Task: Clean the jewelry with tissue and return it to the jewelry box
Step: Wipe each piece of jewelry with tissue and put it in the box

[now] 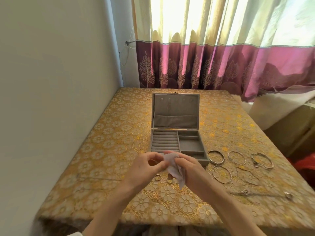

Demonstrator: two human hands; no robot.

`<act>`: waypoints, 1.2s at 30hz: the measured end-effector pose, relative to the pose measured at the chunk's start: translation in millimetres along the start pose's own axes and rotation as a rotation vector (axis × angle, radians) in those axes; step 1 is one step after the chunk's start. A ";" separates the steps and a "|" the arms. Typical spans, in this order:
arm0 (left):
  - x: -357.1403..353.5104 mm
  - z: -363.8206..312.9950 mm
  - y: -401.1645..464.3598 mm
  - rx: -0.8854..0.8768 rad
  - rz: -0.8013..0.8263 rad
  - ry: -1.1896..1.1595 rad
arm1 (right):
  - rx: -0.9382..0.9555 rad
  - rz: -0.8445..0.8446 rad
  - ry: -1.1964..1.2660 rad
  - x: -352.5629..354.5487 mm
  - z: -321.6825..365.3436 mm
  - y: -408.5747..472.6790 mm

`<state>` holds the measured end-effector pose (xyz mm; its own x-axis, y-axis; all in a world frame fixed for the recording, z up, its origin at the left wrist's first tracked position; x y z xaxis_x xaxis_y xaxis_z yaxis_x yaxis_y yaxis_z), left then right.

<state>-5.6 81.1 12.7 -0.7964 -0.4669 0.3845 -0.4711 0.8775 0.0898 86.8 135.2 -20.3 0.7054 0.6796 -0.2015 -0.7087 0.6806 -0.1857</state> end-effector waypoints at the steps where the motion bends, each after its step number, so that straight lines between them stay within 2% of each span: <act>1: 1.5 0.2 -2.0 0.004 -0.012 -0.013 | -0.011 -0.002 0.015 -1.3 -3.1 -3.9; 6: 3.9 8.3 -8.6 0.044 -0.022 0.041 | -0.044 -0.058 -0.032 3.0 -27.1 -16.3; 9: 5.4 15.6 -13.3 0.070 -0.018 0.109 | -0.055 -0.163 -0.098 14.5 -38.0 -20.9; 12: 8.1 23.1 -18.2 0.112 -0.003 0.108 | -0.074 -0.228 -0.044 23.7 -43.7 -23.4; 17: 13.4 33.5 -22.7 0.183 0.025 0.099 | -0.083 -0.212 0.090 24.6 -43.2 -28.0; 22: 14.7 28.6 -26.7 0.133 -0.038 0.234 | 0.167 -0.421 -0.294 31.1 -23.4 -36.9; 27: -0.5 29.2 -39.3 0.153 -0.031 0.097 | 0.332 -0.336 -0.410 8.5 -8.1 -44.0; 32: -5.7 38.1 -49.4 0.244 -0.037 -0.230 | 0.258 -0.150 -0.335 -5.5 -20.4 -41.7; 36: -4.6 45.0 -53.0 0.274 -0.042 -0.218 | 0.245 -0.071 -0.371 -11.2 -23.5 -43.6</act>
<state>5.9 31.8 -35.2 -0.8227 -0.5399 0.1777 -0.5655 0.8091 -0.1598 109.6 91.4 -32.5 0.7399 0.6508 0.1705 -0.6666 0.7433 0.0556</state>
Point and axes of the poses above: each hand's wrist, its own y-axis towards the middle knuckle, its own x-axis out of the back of the hand, z = x × y, the point moved 10 cm from there along y, towards the middle knuckle, and after that the axes turned 6 degrees about -z, right-handed, at the moved point
